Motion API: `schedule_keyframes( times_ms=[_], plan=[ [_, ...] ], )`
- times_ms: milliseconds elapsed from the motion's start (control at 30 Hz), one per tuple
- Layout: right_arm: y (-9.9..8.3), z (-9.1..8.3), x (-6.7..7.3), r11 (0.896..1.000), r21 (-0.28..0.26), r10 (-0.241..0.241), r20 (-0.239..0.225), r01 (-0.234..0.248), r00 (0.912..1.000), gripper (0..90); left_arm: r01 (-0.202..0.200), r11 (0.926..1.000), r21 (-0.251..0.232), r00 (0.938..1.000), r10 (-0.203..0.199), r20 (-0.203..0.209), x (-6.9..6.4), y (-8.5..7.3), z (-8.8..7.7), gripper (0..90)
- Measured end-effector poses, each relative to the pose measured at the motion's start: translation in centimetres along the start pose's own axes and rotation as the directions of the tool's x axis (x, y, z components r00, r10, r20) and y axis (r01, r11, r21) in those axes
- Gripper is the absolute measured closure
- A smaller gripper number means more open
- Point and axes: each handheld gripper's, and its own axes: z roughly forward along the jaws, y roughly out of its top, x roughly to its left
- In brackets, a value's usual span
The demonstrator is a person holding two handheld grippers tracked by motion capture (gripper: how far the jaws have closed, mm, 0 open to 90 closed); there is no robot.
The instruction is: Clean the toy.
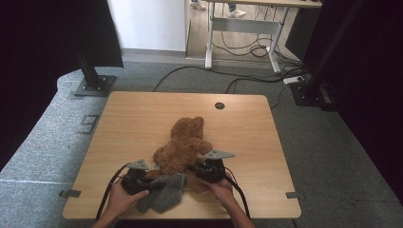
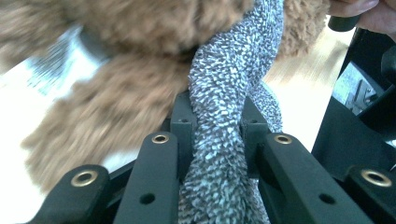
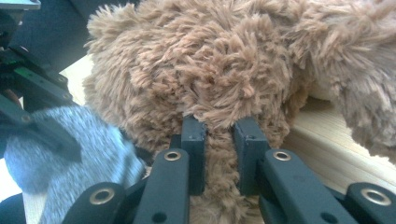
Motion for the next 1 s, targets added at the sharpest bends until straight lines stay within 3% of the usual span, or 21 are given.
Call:
schedule_keyframes(
  times_ms=[100, 233, 367, 467, 567, 1000],
  plan=[
    [0.0, -0.2, -0.2, 1.000, -0.003, 0.004, 0.007, -0.004, 1.0000, 77.2, 0.019, 0.9995, -0.026, 0.9998, -0.019, -0.005, 0.7, -0.5, -1.2, 72.6],
    [-0.1, -0.4, -0.5, 1.000, -0.009, 0.007, 0.004, -0.007, 1.0000, 77.2, 0.044, 0.9943, -0.097, 0.9985, -0.041, 0.038, 1.6, -0.8, -2.9, 72.3],
    [-0.1, -0.4, -0.5, 1.000, -0.010, -0.004, 0.001, 0.004, 1.0000, 77.2, 0.089, 0.9792, -0.183, 0.9951, -0.079, 0.059, 2.4, -0.9, -4.5, 72.0],
    [-0.1, -0.4, -0.5, 1.000, -0.011, -0.009, -0.002, 0.009, 1.0000, 77.2, 0.107, 0.9686, -0.224, 0.9939, -0.099, 0.048, 2.9, -1.0, -5.1, 71.9],
    [-0.1, -0.4, -0.4, 1.000, -0.009, -0.016, 0.003, 0.016, 0.9999, 77.2, 0.121, 0.9637, -0.238, 0.9924, -0.113, 0.049, 3.2, -1.2, -5.0, 71.6],
    [-0.1, -0.8, -0.7, 0.999, -0.013, -0.031, 0.043, 0.032, 0.9986, 77.1, 0.150, 0.9570, -0.248, 0.9886, -0.143, 0.046, 4.1, -1.6, -5.0, 72.0]
  ],
)
